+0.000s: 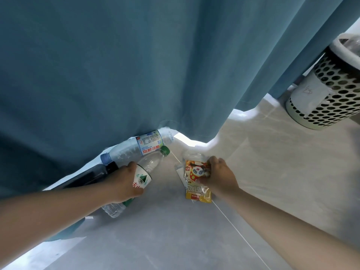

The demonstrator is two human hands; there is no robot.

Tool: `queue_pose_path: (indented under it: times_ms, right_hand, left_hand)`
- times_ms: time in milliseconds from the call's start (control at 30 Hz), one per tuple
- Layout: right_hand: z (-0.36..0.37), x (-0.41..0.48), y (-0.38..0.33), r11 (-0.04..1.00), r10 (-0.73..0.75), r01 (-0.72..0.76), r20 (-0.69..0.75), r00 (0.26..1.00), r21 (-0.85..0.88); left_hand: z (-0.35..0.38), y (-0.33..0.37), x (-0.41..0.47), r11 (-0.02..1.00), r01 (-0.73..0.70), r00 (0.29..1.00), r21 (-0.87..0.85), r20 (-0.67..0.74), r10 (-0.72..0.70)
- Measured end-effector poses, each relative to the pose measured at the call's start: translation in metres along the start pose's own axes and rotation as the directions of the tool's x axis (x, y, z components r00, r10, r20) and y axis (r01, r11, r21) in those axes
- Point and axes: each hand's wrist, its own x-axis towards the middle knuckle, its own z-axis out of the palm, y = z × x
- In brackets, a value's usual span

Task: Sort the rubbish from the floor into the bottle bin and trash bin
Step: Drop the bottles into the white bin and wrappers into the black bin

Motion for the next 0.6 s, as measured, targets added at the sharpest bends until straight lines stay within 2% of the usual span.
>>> queue_pose_path:
  times_ms: [100, 267, 500, 600]
  right_hand:
    - [0.008, 0.003, -0.001, 0.996, -0.012, 0.007, -0.064, 0.998, -0.090]
    - [0.016, 0.009, 0.004, 0.997, 0.064, -0.062, 0.037, 0.997, -0.051]
    - [0.019, 0.011, 0.005, 0.982, 0.163, -0.168, 0.061, 0.985, 0.085]
    - [0.017, 0.009, 0.004, 0.987, 0.156, -0.158, 0.048, 0.987, 0.035]
  left_hand:
    - [-0.002, -0.001, -0.001, 0.999, 0.029, 0.999, 0.031, -0.034, -0.028]
    - [0.000, -0.001, 0.000, 0.999, 0.051, 0.999, -0.010, -0.009, -0.051]
    - [0.002, 0.006, 0.001, 0.998, 0.044, 0.998, -0.037, 0.051, -0.043]
    - [0.002, 0.007, 0.000, 0.999, 0.042, 0.998, -0.024, 0.049, -0.041]
